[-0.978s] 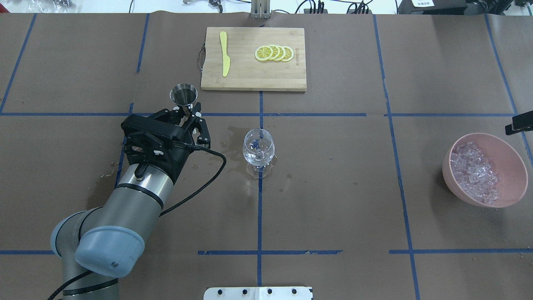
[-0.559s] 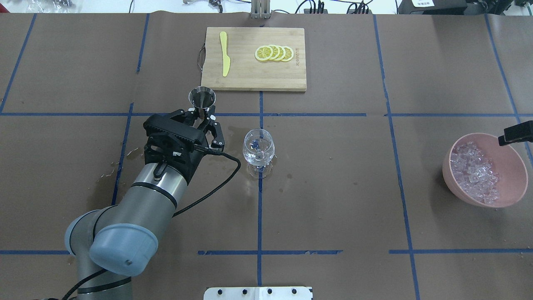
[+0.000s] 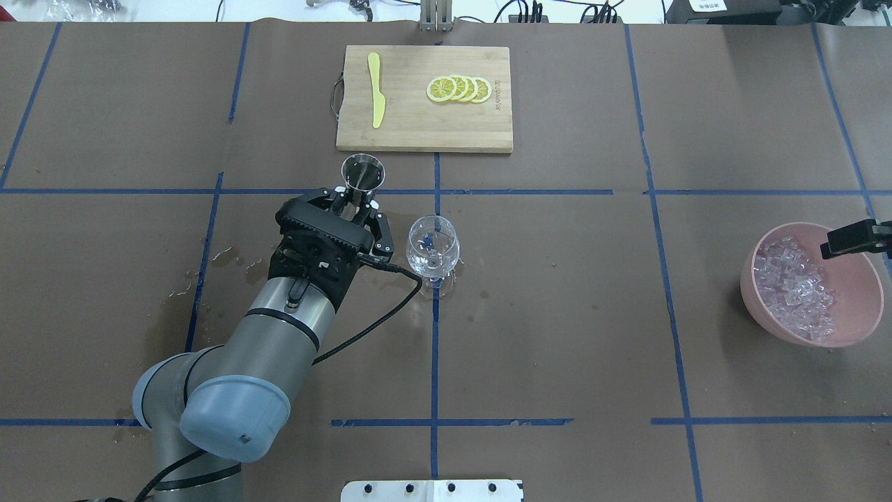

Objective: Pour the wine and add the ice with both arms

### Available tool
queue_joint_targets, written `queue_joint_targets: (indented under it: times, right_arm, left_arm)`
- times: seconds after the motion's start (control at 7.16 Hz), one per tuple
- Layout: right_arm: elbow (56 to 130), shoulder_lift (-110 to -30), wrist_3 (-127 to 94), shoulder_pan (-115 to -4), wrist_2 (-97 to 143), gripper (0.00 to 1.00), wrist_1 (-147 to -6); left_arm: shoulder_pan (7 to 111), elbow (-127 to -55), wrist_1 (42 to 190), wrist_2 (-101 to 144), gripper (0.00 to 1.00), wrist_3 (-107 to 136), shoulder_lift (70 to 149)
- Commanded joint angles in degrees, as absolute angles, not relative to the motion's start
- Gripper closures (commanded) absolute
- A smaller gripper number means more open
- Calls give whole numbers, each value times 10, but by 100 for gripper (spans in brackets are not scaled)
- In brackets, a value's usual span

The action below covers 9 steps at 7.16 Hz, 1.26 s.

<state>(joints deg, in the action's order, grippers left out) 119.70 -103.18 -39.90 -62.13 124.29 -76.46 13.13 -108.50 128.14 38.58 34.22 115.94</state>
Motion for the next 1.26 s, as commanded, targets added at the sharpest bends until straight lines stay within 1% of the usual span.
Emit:
queue_joint_targets:
  times: [0.0, 1.12]
  right_arm:
    - [1197, -1032, -400, -618, 1241, 0, -765]
    - [1196, -1031, -404, -616, 1241, 0, -765]
  left_arm:
    - [122, -1082, 1281, 386, 100, 299, 1161]
    - [119, -1051, 1274, 356, 100, 69, 1176]
